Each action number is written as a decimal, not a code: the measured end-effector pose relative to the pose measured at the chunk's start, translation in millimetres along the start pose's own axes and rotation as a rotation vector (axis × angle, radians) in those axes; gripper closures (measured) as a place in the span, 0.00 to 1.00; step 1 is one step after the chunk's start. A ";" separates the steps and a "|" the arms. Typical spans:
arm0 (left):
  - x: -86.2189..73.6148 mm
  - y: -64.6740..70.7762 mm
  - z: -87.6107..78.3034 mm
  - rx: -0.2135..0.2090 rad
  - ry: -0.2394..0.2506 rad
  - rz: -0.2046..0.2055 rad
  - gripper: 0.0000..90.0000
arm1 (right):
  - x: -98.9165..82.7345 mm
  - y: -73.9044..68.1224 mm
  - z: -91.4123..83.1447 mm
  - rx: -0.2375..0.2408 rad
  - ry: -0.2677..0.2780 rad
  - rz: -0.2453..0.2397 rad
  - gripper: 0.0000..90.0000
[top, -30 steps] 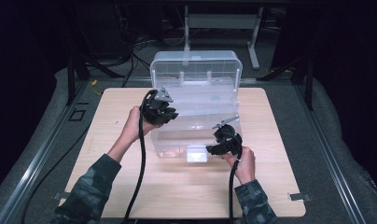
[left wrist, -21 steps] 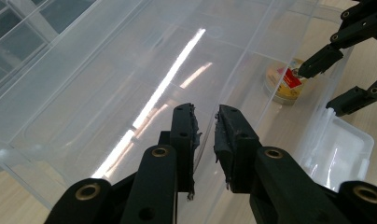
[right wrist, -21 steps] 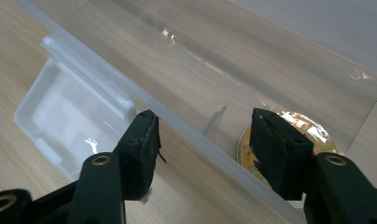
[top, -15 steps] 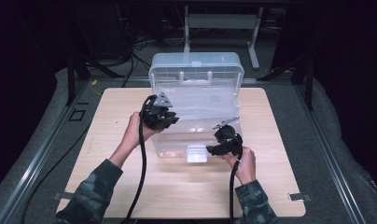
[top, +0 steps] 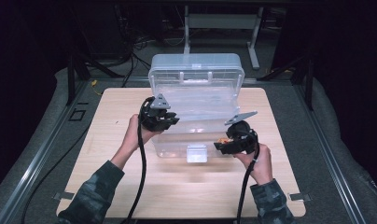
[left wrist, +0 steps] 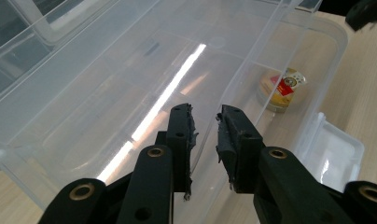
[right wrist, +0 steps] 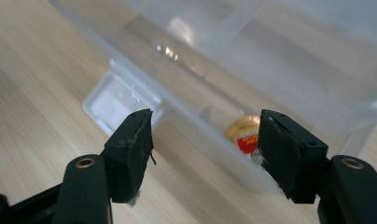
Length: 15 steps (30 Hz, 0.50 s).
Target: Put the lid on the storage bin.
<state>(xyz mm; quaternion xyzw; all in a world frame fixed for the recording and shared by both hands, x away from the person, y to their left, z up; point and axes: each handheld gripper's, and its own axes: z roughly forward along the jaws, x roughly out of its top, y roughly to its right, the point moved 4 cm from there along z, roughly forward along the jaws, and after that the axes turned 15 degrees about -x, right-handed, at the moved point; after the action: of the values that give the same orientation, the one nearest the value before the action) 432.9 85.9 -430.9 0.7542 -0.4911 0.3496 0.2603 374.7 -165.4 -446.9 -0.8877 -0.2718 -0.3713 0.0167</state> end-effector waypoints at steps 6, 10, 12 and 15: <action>-0.3 -0.5 0.0 -0.004 0.012 -0.006 0.82 | 38.9 23.9 -16.7 -0.011 0.061 0.024 0.39; -3.3 2.4 0.4 0.009 0.023 0.001 0.82 | 65.5 32.1 -12.2 -0.019 0.095 0.025 0.40; -3.1 2.9 0.4 0.015 0.018 0.003 0.81 | 76.1 35.9 -5.6 -0.097 0.122 0.022 0.46; -3.2 3.4 0.6 0.018 0.020 0.004 0.81 | 89.9 39.0 7.5 -0.115 0.129 0.026 0.53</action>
<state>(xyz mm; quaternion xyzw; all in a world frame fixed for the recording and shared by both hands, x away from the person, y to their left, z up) 429.1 85.9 -433.7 0.7522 -0.4868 0.3618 0.2576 450.8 -154.6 -385.6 -0.8649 -0.2370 -0.4424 -0.0122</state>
